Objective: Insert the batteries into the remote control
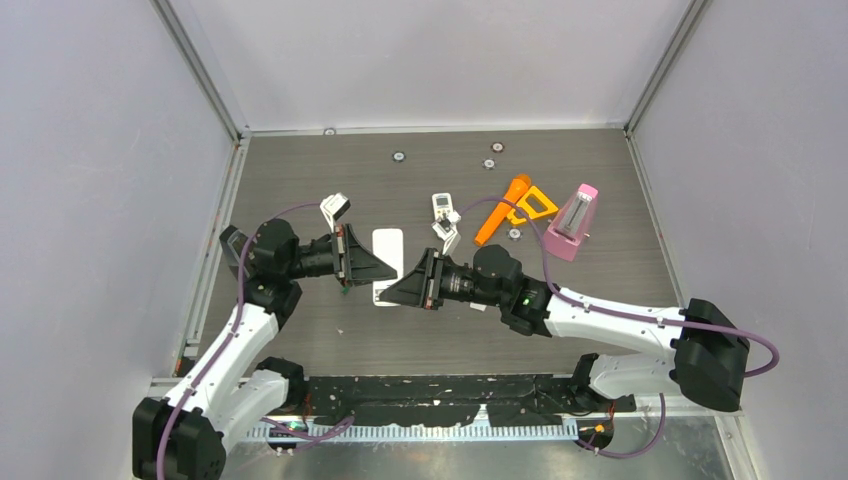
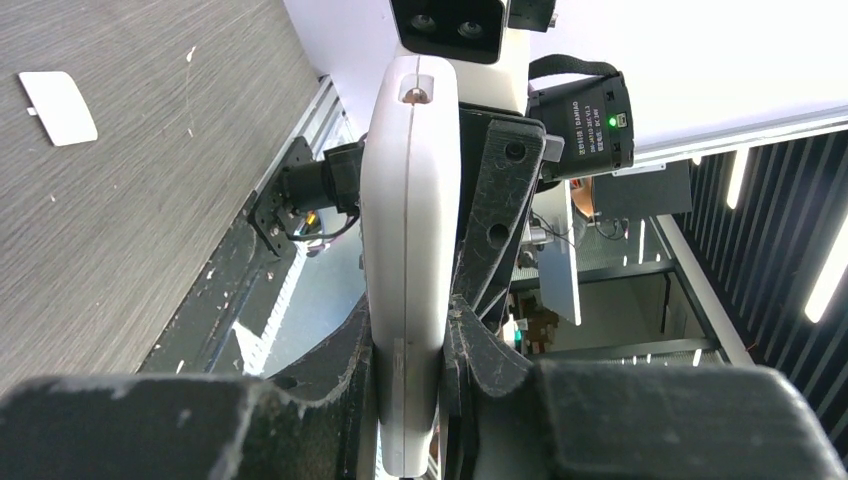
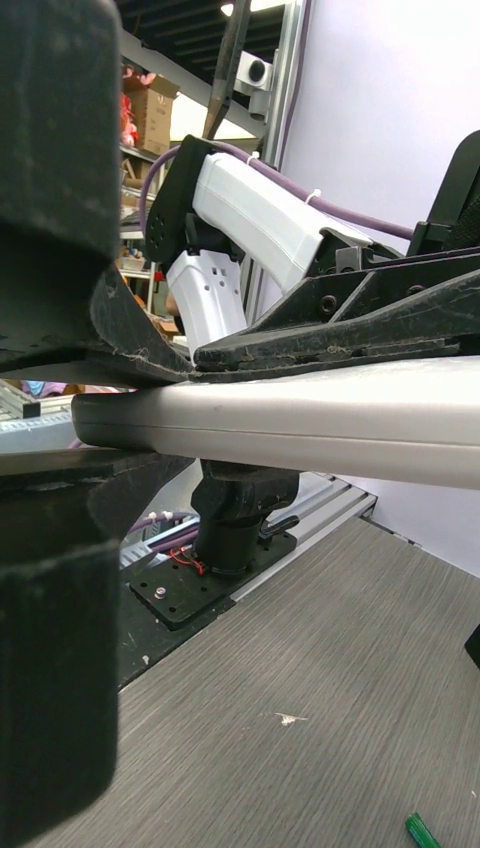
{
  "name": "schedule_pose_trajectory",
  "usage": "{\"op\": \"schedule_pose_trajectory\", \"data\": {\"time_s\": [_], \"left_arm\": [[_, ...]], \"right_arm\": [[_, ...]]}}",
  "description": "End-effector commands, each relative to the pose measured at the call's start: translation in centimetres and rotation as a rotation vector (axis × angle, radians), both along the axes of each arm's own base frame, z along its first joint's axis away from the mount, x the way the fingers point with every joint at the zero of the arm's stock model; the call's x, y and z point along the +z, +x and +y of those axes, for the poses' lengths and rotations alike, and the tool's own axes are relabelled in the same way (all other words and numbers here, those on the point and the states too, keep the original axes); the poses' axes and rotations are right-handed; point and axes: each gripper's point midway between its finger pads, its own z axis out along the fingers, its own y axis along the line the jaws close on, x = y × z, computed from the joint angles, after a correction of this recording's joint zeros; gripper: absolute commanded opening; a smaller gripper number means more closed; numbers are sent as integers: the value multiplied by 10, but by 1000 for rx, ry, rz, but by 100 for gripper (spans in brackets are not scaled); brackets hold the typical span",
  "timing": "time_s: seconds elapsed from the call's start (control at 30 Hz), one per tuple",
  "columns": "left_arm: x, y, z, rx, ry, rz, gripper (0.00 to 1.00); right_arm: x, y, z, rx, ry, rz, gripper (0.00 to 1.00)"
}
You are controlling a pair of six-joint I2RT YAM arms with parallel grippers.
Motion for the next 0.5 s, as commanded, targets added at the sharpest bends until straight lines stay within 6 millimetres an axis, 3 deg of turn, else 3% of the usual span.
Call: {"op": "schedule_pose_trajectory", "data": {"time_s": [0.0, 0.07, 0.17, 0.23, 0.27, 0.3, 0.37, 0.47], "left_arm": [[8, -2, 0, -2, -12, -56, 0], [8, -2, 0, -1, -13, -58, 0], [8, -2, 0, 2, -13, -63, 0], [8, -2, 0, 5, -12, -69, 0], [8, -2, 0, 5, -12, -73, 0], [9, -2, 0, 9, -12, -81, 0], [11, -1, 1, 17, -15, -103, 0], [14, -2, 2, 30, -17, -143, 0]], "right_arm": [[13, 5, 1, -16, 24, -45, 16], [12, 6, 0, -20, 18, -46, 9], [13, 5, -1, -23, 15, -54, 6], [16, 6, -3, -31, 21, -61, 20], [17, 6, -4, -37, 23, -64, 36], [19, 6, -6, -41, 31, -70, 43], [23, 7, -9, -54, 40, -82, 66], [27, 8, -12, -68, 48, -99, 75]]}}
